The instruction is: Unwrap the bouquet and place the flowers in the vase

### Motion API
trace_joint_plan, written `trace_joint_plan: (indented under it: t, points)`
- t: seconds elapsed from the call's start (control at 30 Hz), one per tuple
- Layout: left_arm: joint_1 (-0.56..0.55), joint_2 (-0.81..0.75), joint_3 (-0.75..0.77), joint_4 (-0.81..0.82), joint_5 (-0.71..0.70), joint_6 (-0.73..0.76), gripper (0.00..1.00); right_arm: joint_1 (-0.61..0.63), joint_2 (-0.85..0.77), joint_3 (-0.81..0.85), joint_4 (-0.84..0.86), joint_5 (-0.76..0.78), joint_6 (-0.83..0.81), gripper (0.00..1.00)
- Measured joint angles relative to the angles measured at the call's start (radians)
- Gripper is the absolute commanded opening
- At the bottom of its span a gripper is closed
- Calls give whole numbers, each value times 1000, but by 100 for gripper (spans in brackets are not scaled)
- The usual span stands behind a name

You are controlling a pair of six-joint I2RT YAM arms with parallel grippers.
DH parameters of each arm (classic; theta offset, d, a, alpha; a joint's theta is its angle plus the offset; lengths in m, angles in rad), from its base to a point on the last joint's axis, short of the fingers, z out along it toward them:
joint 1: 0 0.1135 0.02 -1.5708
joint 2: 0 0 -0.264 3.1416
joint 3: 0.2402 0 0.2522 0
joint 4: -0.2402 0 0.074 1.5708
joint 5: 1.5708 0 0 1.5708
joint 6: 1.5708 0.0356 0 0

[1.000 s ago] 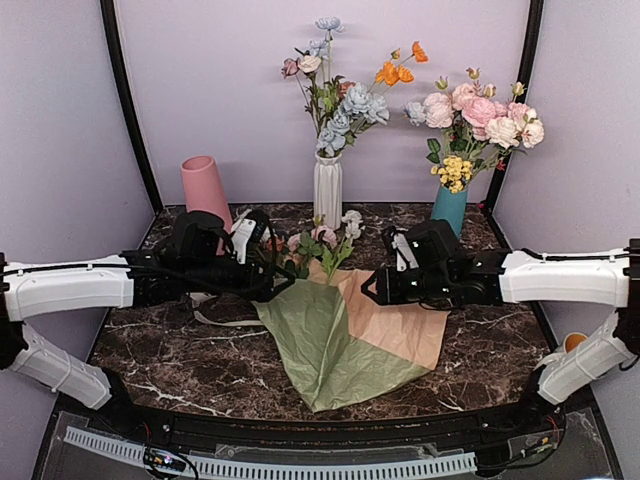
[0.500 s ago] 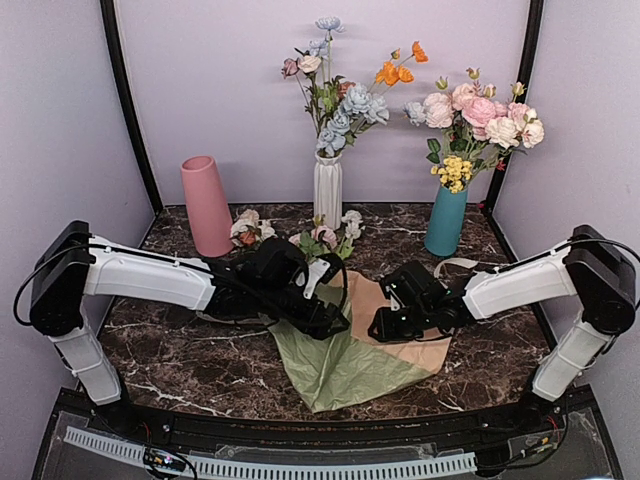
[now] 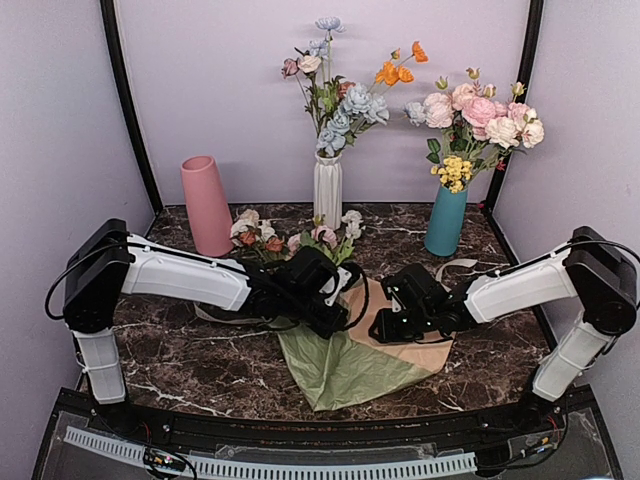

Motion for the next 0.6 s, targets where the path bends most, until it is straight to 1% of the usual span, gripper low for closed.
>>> trace_joint_plan:
  t: [0.07,0.13,0.2,0.33,0.47,0.57,0.6]
  points:
    - [-5,-18,-5,-17,-49,-6,0,0,0,0,0,2,0,31]
    - [-8,-66,-27,-32,-117,-18,0,0,1,0,0,3,0,31]
    - [-11,-153,-66,-61,-205,-40,0,0,3,3,0,5,0,31]
    - [-13,-389,-156,-156,-401,-122,0,0,15,18,-4,8,-4,31]
    - [-13,-575,-239,-314,-554,-277,0,0,38,50,-18,8,-13,31]
    - [-13,-679,-313,-457,-594,-410,5,0,59,81,-38,6,-27,31]
    - [-13,-707,-336,-500,-600,-445,9,0,66,93,-46,6,-32,31]
